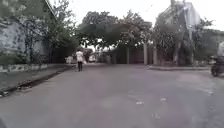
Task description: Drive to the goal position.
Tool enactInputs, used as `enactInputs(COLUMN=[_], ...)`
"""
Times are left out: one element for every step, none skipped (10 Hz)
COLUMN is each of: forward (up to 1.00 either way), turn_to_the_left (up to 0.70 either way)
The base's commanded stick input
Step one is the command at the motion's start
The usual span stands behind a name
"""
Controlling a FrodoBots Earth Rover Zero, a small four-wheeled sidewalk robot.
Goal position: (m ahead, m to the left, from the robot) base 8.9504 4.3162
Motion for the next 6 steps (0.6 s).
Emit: enactInputs(forward=[1.0,1.0,1.0,1.0,1.0,1.0], turn_to_the_left=[0.02,0.02,0.02,0.02,0.02,0.02])
